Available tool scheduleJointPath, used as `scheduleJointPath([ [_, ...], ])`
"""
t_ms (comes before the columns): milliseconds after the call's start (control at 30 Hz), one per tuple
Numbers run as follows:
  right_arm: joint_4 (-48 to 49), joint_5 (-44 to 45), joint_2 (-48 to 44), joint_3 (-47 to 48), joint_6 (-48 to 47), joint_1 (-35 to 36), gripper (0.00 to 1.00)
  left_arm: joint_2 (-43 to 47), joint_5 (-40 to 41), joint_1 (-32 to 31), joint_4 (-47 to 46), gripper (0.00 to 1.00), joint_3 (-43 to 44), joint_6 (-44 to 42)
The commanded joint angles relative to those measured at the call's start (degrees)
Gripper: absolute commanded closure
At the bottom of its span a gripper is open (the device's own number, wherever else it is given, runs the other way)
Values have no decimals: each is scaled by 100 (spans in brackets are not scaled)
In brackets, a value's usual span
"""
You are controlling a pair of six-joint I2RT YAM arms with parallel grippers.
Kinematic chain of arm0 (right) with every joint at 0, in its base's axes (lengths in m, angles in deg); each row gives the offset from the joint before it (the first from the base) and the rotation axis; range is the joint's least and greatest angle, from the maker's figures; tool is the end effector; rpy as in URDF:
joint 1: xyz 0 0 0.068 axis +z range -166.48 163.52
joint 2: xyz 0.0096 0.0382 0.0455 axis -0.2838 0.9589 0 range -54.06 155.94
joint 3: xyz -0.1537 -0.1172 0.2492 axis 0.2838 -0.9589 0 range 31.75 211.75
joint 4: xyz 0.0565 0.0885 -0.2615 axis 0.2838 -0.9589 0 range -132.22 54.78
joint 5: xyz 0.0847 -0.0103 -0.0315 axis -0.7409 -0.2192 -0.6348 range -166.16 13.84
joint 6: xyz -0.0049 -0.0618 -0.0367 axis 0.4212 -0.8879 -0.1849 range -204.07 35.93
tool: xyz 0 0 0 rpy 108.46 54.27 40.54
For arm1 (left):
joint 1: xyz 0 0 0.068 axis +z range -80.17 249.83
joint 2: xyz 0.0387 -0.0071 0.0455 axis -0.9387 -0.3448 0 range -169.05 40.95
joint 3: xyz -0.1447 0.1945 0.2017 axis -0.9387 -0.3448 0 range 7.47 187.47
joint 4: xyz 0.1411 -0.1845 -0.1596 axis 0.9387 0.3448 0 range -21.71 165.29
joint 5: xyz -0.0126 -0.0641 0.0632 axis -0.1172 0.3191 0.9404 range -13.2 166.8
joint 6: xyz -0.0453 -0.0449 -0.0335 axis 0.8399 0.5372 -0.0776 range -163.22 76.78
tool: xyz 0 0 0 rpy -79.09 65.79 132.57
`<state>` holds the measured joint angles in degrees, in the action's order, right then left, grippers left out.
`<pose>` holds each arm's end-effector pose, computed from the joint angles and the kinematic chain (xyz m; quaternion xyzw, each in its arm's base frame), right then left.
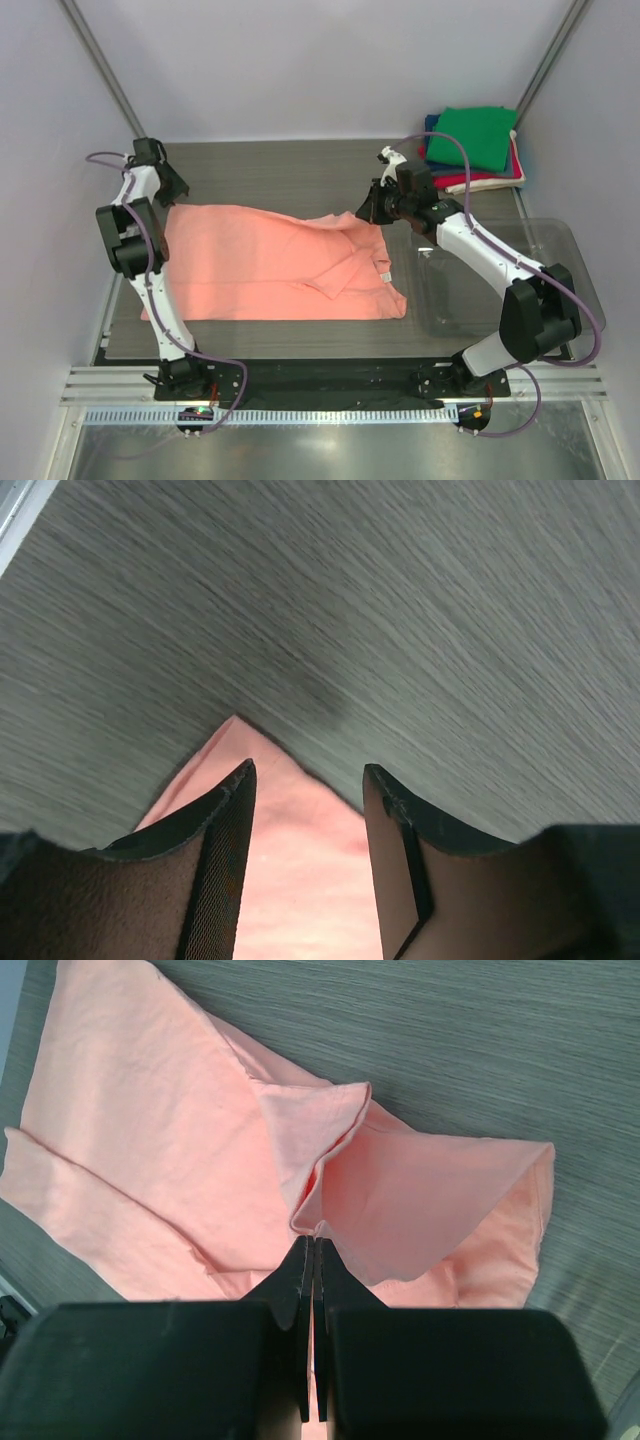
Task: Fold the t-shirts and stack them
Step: Fold the tshirt
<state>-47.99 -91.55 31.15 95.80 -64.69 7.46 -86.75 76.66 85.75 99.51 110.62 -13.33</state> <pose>0.3351 0.1662 0.3065 -0.0977 0.8715 0.2818 0.3892 0.5297 0.1509 0.1904 -0.3715 0.8805 -0.0370 0.2920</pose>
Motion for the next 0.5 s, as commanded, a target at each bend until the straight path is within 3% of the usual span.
scheduleJointPath([
  [0,91,11,-39,187,-110,14,99,-193,654,-63,402,52,503,174],
  [233,91,-60,39,204,-109,22,99,-361,1305,-142,709,52,636,184],
  [467,100,-77,31,178,-118,40,99,-519,1394,-168,797,56,688,79],
])
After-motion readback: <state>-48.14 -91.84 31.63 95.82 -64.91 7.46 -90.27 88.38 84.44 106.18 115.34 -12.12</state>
